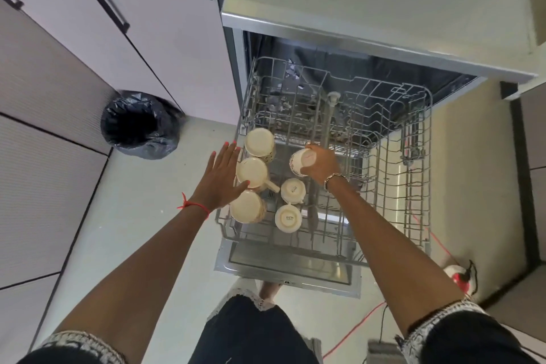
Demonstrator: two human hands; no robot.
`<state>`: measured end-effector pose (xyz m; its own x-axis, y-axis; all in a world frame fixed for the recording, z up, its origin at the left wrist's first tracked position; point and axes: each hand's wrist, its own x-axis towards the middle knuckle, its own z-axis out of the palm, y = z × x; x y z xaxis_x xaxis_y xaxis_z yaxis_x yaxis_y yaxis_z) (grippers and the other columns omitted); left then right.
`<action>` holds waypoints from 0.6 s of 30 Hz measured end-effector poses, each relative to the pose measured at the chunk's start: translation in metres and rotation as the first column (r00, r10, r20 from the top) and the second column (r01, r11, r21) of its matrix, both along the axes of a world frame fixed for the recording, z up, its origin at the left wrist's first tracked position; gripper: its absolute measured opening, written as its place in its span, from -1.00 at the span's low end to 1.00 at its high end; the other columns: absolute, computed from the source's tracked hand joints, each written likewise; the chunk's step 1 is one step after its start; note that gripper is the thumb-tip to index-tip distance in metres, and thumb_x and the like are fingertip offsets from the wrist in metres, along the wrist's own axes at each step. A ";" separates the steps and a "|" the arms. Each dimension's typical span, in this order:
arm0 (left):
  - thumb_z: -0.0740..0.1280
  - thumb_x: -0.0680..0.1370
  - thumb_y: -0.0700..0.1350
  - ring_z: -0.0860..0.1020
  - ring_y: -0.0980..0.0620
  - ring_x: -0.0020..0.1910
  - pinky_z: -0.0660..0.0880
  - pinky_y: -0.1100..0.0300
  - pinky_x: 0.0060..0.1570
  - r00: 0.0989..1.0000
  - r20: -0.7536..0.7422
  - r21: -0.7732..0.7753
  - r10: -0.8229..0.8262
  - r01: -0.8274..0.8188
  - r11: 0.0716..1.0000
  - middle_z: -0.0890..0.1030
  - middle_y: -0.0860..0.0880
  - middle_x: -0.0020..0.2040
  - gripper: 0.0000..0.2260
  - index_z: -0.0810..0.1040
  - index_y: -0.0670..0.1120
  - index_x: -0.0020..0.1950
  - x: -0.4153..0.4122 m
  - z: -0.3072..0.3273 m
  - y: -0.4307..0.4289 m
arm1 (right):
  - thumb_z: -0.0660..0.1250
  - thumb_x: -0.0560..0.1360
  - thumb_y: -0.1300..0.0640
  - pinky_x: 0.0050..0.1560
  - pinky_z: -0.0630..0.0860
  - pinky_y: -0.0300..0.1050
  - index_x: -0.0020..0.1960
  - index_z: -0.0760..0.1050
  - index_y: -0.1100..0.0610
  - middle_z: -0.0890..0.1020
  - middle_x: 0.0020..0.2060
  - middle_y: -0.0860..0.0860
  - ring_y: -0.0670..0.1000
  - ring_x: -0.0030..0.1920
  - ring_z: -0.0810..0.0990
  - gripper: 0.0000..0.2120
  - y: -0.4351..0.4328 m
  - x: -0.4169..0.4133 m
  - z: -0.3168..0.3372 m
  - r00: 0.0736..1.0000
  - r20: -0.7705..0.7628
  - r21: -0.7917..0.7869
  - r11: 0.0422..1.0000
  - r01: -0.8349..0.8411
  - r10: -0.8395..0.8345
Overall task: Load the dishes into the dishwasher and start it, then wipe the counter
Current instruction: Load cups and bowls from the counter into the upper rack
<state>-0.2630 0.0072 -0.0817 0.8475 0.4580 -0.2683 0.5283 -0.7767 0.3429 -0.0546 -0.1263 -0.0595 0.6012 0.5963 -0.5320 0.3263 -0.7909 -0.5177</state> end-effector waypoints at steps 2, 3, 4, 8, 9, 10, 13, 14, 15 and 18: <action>0.10 0.47 0.18 -0.13 -0.10 0.53 -0.24 0.03 0.43 1.000 -0.006 -0.017 -0.004 0.004 1.000 -0.05 -0.18 0.54 -0.23 -0.02 -0.24 0.52 0.005 -0.009 0.008 | 0.48 0.35 0.27 0.24 0.35 -0.09 0.36 0.36 0.22 0.47 0.27 0.18 0.16 0.29 0.41 -0.39 0.008 0.001 -0.016 1.000 -0.013 -0.034 0.999 -0.021 0.021; 0.09 0.47 0.19 -0.13 -0.10 0.52 -0.24 0.03 0.43 1.000 -0.011 -0.019 -0.010 0.010 1.000 -0.05 -0.18 0.54 -0.23 -0.03 -0.24 0.52 0.007 -0.012 0.010 | 0.48 0.35 0.26 0.25 0.35 -0.07 0.35 0.37 0.23 0.47 0.27 0.18 0.17 0.29 0.41 -0.39 0.010 0.001 -0.023 1.000 -0.013 -0.046 0.999 -0.029 0.028; 0.05 0.46 0.22 -0.13 -0.09 0.52 -0.24 0.03 0.43 1.000 -0.014 -0.026 -0.015 0.015 1.000 -0.06 -0.18 0.54 -0.22 -0.03 -0.24 0.52 0.008 -0.016 0.013 | 0.48 0.35 0.24 0.26 0.37 -0.04 0.35 0.37 0.23 0.47 0.27 0.19 0.17 0.29 0.42 -0.40 0.013 0.001 -0.030 1.000 -0.016 -0.060 0.998 -0.027 0.026; 0.17 0.52 0.13 -0.17 -0.05 0.51 -0.16 -0.03 0.48 0.999 -0.001 -0.048 -0.037 0.037 0.998 -0.11 -0.16 0.54 -0.25 -0.09 -0.23 0.52 0.010 -0.028 0.017 | 0.47 0.36 0.17 0.24 0.42 0.03 0.36 0.36 0.19 0.45 0.26 0.22 0.20 0.26 0.43 -0.39 0.022 0.000 -0.049 0.999 0.008 -0.133 0.990 -0.034 0.035; 0.22 0.54 0.08 -0.18 -0.05 0.51 -0.15 -0.04 0.49 0.999 -0.001 -0.055 -0.043 0.043 0.998 -0.13 -0.15 0.54 -0.25 -0.11 -0.23 0.52 0.008 -0.031 0.017 | 0.47 0.36 0.16 0.23 0.43 0.03 0.36 0.36 0.18 0.46 0.25 0.23 0.20 0.25 0.45 -0.39 0.024 0.000 -0.053 0.998 0.024 -0.147 0.988 -0.046 0.050; 0.23 0.55 0.06 -0.19 -0.04 0.51 -0.14 -0.03 0.49 0.999 0.001 -0.054 -0.051 0.051 0.997 -0.15 -0.14 0.54 -0.25 -0.13 -0.22 0.52 0.007 -0.033 0.017 | 0.47 0.37 0.14 0.21 0.44 0.02 0.35 0.36 0.18 0.47 0.24 0.23 0.20 0.24 0.46 -0.40 0.026 0.000 -0.055 0.997 0.038 -0.164 0.985 -0.059 0.066; 0.06 0.52 0.15 -0.17 -0.04 0.51 -0.12 0.01 0.47 0.997 0.005 -0.036 -0.079 0.079 0.996 -0.19 -0.10 0.52 -0.27 -0.13 -0.22 0.52 0.003 -0.038 0.019 | 0.45 0.39 0.08 0.16 0.48 0.03 0.34 0.35 0.15 0.49 0.22 0.23 0.20 0.21 0.49 -0.42 0.030 -0.001 -0.062 0.990 0.076 -0.233 0.967 -0.102 0.123; 0.06 0.52 0.15 -0.16 -0.04 0.51 -0.11 0.01 0.46 0.997 0.005 -0.043 -0.079 0.079 0.996 -0.18 -0.10 0.52 -0.27 -0.11 -0.23 0.52 0.002 -0.040 0.020 | 0.44 0.40 0.06 0.13 0.48 0.03 0.35 0.34 0.14 0.49 0.22 0.23 0.21 0.21 0.49 -0.43 0.031 -0.002 -0.065 0.986 0.089 -0.262 0.958 -0.114 0.141; 0.10 0.52 0.12 -0.17 -0.03 0.51 -0.11 0.01 0.46 0.997 0.006 -0.050 -0.078 0.078 0.996 -0.18 -0.10 0.52 -0.28 -0.11 -0.23 0.52 0.002 -0.042 0.020 | 0.43 0.41 0.05 0.12 0.48 0.02 0.36 0.33 0.13 0.49 0.22 0.22 0.21 0.21 0.49 -0.43 0.032 -0.002 -0.067 0.983 0.101 -0.286 0.950 -0.121 0.156; 0.16 0.53 0.09 -0.20 0.01 0.50 -0.13 0.03 0.46 0.997 0.007 -0.052 -0.083 0.083 0.995 -0.21 -0.07 0.52 -0.27 -0.12 -0.20 0.53 0.001 -0.045 0.022 | 0.42 0.42 0.02 0.12 0.46 0.04 0.36 0.33 0.11 0.48 0.23 0.22 0.23 0.24 0.46 -0.43 0.034 -0.004 -0.074 0.980 0.115 -0.326 0.938 -0.115 0.160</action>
